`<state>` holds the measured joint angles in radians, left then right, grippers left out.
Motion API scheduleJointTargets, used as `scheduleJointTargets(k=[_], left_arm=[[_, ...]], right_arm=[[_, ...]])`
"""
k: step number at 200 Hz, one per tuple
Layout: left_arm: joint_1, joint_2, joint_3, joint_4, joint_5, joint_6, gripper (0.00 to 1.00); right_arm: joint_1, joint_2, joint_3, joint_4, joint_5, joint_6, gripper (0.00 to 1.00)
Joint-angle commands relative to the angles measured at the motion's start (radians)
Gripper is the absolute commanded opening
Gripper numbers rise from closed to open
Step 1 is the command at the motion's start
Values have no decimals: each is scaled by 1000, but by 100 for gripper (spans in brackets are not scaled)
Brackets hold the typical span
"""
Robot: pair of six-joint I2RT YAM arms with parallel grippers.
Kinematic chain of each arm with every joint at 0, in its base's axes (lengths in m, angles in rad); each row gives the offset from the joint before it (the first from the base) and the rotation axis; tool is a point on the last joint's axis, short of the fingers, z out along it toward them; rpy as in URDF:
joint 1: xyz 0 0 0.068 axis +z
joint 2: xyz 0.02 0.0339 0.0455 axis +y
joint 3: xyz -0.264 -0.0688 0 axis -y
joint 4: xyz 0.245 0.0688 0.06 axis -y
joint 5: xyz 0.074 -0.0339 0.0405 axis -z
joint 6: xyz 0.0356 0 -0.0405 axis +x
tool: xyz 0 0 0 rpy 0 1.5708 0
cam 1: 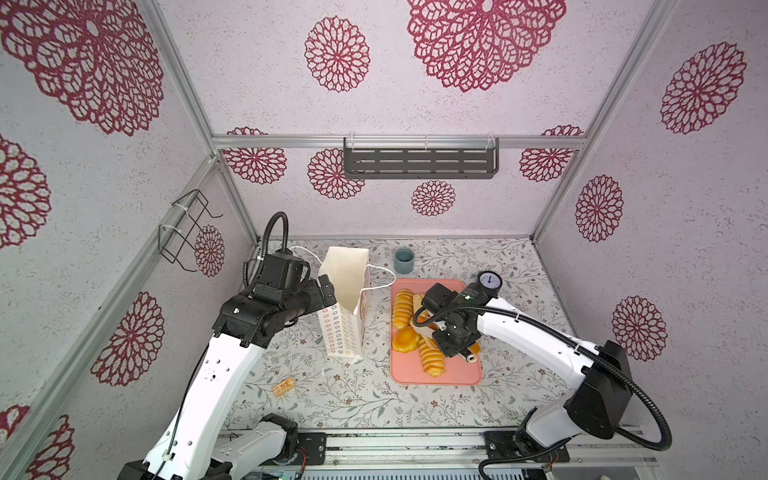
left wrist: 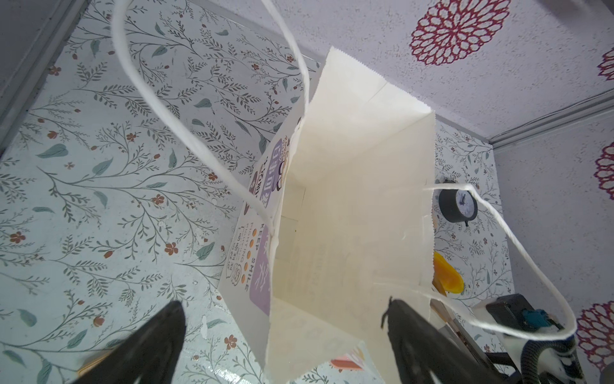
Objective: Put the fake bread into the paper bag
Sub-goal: 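Lower the tongs onto the brown pastry and pinch it with the right gripper, then lift the pinched pastry with the tongs and carry it toward the bag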
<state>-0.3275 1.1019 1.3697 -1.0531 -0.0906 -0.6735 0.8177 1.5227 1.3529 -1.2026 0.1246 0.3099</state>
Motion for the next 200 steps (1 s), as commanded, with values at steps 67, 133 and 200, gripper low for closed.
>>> scheduleJointTargets(k=[67, 133, 200], left_arm=[[38, 27, 66, -21, -5, 25, 95], [41, 72, 30, 8, 11, 28, 86], [41, 114, 7, 57, 14, 27, 72]], right_arm=[[-48, -127, 65, 16, 2, 42, 10], [-153, -229, 137, 71, -70, 53, 9], [-217, -257, 318, 200, -190, 63, 8]])
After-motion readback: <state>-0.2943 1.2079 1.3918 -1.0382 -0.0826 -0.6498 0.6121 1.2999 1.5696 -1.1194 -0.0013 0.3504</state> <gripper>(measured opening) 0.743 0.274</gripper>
